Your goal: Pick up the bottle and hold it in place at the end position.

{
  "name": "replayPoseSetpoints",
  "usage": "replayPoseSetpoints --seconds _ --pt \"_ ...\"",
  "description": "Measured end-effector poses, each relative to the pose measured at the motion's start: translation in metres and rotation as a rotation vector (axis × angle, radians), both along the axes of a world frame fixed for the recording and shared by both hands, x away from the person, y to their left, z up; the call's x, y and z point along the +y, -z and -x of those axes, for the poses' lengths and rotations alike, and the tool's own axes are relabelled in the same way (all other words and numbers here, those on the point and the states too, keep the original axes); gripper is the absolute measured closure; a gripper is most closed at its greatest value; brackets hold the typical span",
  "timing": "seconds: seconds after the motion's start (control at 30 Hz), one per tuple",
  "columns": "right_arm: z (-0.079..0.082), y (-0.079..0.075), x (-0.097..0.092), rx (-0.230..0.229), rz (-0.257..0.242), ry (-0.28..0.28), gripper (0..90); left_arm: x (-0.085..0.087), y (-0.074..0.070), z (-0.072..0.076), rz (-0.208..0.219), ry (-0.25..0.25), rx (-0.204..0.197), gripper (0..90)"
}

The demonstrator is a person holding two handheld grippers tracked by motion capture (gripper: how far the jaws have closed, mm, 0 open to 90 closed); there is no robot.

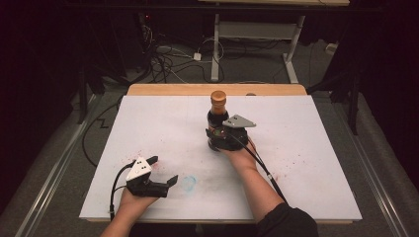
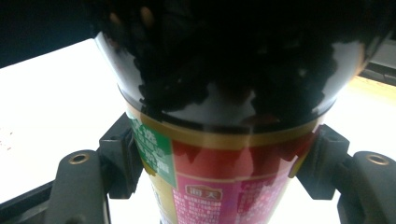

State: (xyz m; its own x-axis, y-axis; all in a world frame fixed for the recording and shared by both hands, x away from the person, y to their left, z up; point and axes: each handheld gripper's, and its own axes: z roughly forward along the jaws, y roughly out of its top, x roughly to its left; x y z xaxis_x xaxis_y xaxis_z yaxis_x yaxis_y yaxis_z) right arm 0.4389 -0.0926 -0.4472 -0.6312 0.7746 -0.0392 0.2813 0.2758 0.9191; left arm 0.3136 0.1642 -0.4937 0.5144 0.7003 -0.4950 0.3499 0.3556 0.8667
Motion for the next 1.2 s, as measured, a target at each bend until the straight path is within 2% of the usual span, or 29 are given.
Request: replayPoseSetpoints --seconds 0.23,0.33,0.5,0.73,0.83,1.2 --pt "0.0 0.001 -0.001 -0.005 -0.004 -0.01 29.8 0.0 0.0 0.0 -0.001 0.004 0.003 0.0" --pt "0.0 -0.001 -0.004 0.014 0.004 -0.013 20.4 0.0 0.0 0.0 0.002 0.009 0.004 0.0" --pt "0.008 0.001 -0.017 0.05 -0.008 -0.015 12.2 -0.001 0.0 0.0 -0.006 0.013 0.007 0.0" --pt "0.027 0.001 -0.037 0.034 -0.012 -0.03 0.5 -0.001 0.0 0.0 -0.009 0.011 0.008 0.0" --pt "0.036 0.0 -0.045 0.014 -0.021 -0.034 0.5 -0.001 0.0 0.0 -0.008 0.009 0.006 0.0" --pt "0.06 0.008 -0.077 -0.003 -0.005 -0.029 0.4 -0.001 0.0 0.0 -0.004 0.003 0.008 0.0"
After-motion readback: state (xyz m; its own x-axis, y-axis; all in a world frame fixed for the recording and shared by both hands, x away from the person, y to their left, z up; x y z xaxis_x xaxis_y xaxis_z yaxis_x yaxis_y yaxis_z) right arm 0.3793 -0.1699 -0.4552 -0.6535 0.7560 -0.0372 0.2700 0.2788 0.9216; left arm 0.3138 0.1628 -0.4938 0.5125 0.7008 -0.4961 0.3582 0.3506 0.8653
